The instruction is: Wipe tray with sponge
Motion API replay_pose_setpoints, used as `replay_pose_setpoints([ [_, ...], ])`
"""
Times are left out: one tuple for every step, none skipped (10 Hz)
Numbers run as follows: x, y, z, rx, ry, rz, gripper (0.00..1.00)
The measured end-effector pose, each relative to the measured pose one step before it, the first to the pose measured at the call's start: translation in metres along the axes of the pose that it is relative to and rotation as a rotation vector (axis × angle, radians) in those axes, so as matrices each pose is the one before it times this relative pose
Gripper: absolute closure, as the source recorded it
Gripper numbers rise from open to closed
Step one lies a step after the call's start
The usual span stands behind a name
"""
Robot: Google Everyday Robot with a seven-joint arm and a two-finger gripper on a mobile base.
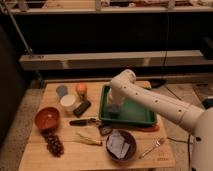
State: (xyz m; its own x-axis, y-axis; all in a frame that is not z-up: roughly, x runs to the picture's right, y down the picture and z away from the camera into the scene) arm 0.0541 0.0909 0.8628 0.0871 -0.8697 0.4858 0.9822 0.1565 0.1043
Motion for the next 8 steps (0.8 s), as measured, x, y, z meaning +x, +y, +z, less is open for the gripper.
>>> replay_pose_setpoints([
  [-0.00579,0.0112,-0.00327,-0.00679,-0.00173,0.01495,0.79],
  [-0.00213,0.01555,-0.00508,-0.02041,0.00656,0.02128,0.79],
  [-0.00007,0.01296,-0.00463,-0.01887,0.00886,0.01714,0.79],
  [0.00035,0.00894,-0.00363,-0.00975,0.00633,0.01177,0.79],
  [0.00009,0.01521,-0.0053,-0.01686,0.00888,0.02079,0.79],
  [-0.00006,0.005,-0.0025,-0.00908,0.00494,0.01287,0.79],
  [0.00008,0.00551,-0.0012,-0.00763,0.00236,0.01516,0.79],
  [0.00152,0.0111,-0.00152,-0.0113,0.00491,0.01728,0.79],
])
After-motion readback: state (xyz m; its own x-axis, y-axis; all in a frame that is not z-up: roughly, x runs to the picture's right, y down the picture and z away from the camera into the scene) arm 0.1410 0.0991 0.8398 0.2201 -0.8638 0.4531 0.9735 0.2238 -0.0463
